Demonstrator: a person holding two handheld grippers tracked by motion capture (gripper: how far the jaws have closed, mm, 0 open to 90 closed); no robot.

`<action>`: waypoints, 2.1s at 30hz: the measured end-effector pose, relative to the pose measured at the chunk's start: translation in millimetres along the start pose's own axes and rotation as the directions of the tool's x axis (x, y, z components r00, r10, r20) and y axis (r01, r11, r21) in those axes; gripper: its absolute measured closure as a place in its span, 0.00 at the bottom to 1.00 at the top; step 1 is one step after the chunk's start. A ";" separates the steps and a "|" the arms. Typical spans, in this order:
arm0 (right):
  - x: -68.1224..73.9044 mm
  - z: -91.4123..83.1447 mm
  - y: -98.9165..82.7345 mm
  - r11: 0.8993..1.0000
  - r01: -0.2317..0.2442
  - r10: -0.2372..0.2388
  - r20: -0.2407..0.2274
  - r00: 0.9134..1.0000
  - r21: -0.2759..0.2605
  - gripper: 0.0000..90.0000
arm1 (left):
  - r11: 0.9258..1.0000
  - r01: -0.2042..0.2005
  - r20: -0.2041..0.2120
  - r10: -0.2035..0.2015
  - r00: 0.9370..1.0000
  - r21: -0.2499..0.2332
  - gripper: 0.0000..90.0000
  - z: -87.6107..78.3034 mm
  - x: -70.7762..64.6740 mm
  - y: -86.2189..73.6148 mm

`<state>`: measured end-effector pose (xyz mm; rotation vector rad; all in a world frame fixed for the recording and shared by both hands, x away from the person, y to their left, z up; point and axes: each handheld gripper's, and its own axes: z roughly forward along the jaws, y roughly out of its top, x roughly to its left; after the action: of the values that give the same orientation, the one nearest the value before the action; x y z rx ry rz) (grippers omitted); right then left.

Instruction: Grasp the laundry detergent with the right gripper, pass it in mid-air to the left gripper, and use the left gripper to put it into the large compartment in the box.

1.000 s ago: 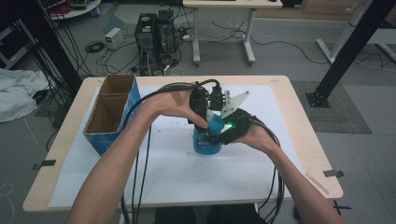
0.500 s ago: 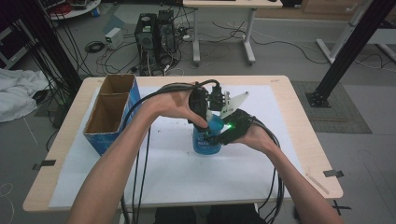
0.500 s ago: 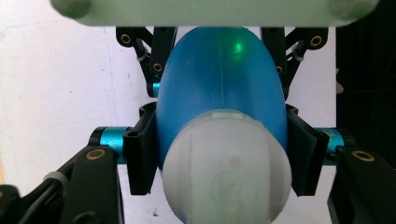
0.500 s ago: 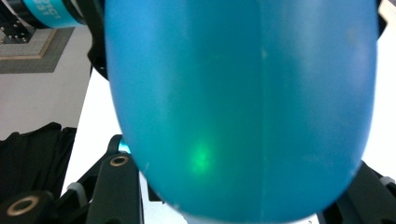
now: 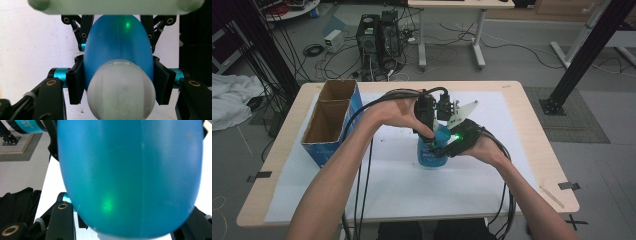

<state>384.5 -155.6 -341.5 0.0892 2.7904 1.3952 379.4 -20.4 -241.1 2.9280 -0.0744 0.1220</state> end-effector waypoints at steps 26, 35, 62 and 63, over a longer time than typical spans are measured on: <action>2.2 2.4 -4.0 1.000 -0.007 0.007 0.021 1.000 0.017 0.35 | 1.000 0.007 0.008 -0.007 1.000 -0.014 0.43 2.3 -2.6 -2.4; 3.0 1.5 -4.4 1.000 -0.015 0.015 0.007 1.000 0.023 0.30 | 1.000 0.007 0.011 -0.007 1.000 -0.013 0.42 2.4 -2.3 -3.3; 11.6 -38.7 -22.2 0.981 -0.087 0.062 0.142 0.988 0.174 0.14 | 0.996 0.090 0.002 -0.090 0.996 -0.002 0.42 -30.7 5.4 -26.0; 11.9 -41.9 -24.3 0.979 -0.088 0.061 0.147 0.987 0.186 0.14 | 0.995 0.104 -0.011 -0.104 0.995 -0.004 0.42 -39.2 6.9 -29.8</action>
<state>369.8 -202.9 -335.7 0.2869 2.8206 1.0805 385.0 16.6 -208.5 2.9204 0.0789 0.1225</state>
